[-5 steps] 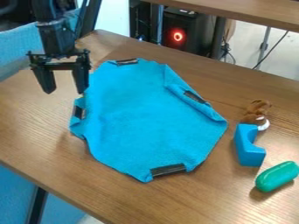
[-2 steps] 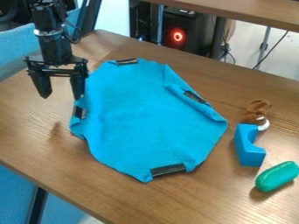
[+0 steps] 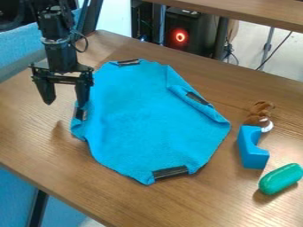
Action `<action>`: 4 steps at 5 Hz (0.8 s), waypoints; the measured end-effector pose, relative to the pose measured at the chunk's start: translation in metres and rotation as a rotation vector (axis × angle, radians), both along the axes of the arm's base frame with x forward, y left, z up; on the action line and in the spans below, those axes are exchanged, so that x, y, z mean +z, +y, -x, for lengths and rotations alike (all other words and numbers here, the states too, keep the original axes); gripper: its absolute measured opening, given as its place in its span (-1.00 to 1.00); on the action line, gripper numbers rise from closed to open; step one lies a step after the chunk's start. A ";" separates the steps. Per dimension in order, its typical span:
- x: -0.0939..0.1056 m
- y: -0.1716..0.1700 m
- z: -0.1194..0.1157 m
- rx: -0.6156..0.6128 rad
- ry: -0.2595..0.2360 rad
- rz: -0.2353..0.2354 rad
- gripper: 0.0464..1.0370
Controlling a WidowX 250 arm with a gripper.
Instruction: Fold the cloth from left to right
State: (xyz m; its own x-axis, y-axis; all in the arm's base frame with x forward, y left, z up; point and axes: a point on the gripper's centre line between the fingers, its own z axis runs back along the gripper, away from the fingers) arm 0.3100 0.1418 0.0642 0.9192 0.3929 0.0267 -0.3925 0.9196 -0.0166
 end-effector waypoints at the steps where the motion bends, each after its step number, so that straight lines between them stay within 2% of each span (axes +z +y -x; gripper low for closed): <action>1: -0.002 -0.005 -0.001 -0.012 0.001 -0.005 0.93; 2: -0.008 -0.008 -0.003 -0.014 0.006 -0.029 0.92; 3: -0.014 -0.014 -0.004 -0.015 0.012 -0.039 0.81; 4: -0.021 -0.015 -0.005 -0.014 0.022 -0.043 0.23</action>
State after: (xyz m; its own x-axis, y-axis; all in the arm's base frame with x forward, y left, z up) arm 0.3149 0.1264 0.0430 0.9252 0.3788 0.0225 -0.3794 0.9247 0.0316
